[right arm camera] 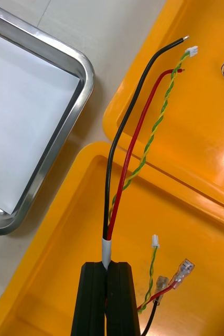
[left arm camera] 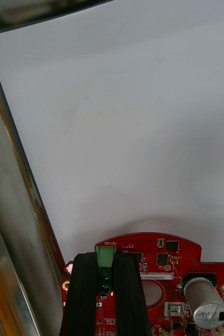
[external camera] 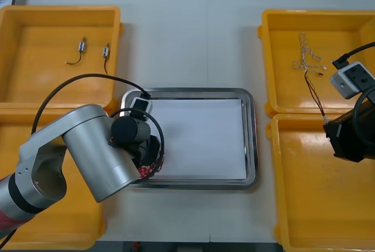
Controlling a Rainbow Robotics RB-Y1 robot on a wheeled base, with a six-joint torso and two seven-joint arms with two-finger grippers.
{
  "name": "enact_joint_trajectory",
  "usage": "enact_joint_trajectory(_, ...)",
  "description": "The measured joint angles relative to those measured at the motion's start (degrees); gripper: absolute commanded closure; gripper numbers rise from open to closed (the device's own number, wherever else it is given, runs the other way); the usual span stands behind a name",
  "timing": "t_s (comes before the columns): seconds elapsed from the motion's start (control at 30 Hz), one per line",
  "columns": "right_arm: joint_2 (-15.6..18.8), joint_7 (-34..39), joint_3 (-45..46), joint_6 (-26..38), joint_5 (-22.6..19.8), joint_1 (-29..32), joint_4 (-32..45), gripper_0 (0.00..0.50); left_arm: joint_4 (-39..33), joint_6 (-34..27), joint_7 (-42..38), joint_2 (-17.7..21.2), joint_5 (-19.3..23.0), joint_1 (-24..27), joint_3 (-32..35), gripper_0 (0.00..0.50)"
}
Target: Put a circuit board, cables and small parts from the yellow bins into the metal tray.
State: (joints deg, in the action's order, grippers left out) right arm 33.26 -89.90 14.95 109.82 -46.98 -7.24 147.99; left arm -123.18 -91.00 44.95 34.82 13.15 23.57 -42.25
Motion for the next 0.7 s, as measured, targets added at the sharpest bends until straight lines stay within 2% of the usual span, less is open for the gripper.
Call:
enact_joint_trajectory(0.2,0.0,0.0,-0.1,0.0,1.5,0.2,0.0,0.500,2.6,3.6,0.0,-0.3,-0.9,0.0,0.0,0.500)
enact_joint_trajectory(0.53,0.0,0.0,-0.1,0.0,1.6,0.4,0.0,0.500,4.4,4.2,0.0,-0.8,-1.8,0.1,-0.2,0.500)
enact_joint_trajectory(0.6,0.0,0.0,-0.1,0.0,1.6,0.4,0.0,0.500,4.4,4.2,0.0,-0.9,-1.8,0.1,-0.2,0.429)
enact_joint_trajectory(0.63,0.0,0.0,-0.1,0.0,1.6,0.4,0.0,0.500,4.5,4.2,0.0,-0.9,-1.8,0.2,-0.3,0.348)
enact_joint_trajectory(0.7,0.0,0.0,-0.1,0.0,1.6,0.4,0.0,0.500,4.5,4.2,0.0,-0.9,-1.8,0.2,-0.3,0.332)
